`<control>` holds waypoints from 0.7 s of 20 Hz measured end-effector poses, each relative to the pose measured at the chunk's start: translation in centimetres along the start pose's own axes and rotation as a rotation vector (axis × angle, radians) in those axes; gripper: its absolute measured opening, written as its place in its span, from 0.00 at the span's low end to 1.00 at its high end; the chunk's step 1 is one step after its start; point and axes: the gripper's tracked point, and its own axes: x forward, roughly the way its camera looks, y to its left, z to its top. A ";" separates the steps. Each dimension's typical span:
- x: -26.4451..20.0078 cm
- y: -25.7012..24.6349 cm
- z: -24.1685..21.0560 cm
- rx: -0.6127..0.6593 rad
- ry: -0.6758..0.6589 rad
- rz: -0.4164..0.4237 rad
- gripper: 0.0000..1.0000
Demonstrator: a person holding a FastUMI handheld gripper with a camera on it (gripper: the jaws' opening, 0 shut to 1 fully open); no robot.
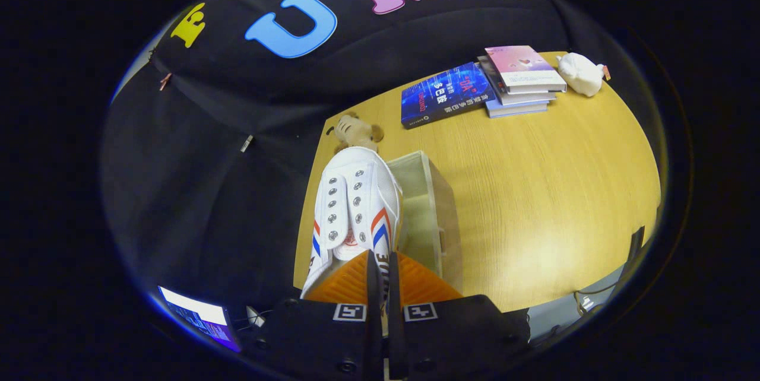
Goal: Open the storage box then place both shoes into the box .Put the left shoe in first, then the right shoe, with the right side of both shoes facing outward in a uniform manner.
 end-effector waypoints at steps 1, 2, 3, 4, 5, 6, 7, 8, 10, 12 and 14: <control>0.7 -0.3 -0.5 -0.005 0.011 -0.015 0.08; 1.5 -0.6 -0.8 -0.012 0.020 -0.038 0.08; 2.0 -0.9 -1.3 -0.016 0.024 -0.062 0.08; 2.6 -1.2 -1.5 -0.022 0.027 -0.086 0.08; 3.0 -1.6 -1.6 -0.023 0.026 -0.108 0.08; 3.4 -1.9 -1.7 -0.022 0.027 -0.131 0.08; 3.8 -2.1 -2.0 -0.020 0.030 -0.151 0.08; 4.3 -2.3 -2.3 -0.023 0.043 -0.167 0.08; 4.9 -1.1 -2.6 -0.022 0.051 -0.122 0.15; 4.4 0.8 -1.4 0.003 0.006 -0.068 0.35; 3.3 0.1 -0.1 -0.061 -0.034 -0.094 0.66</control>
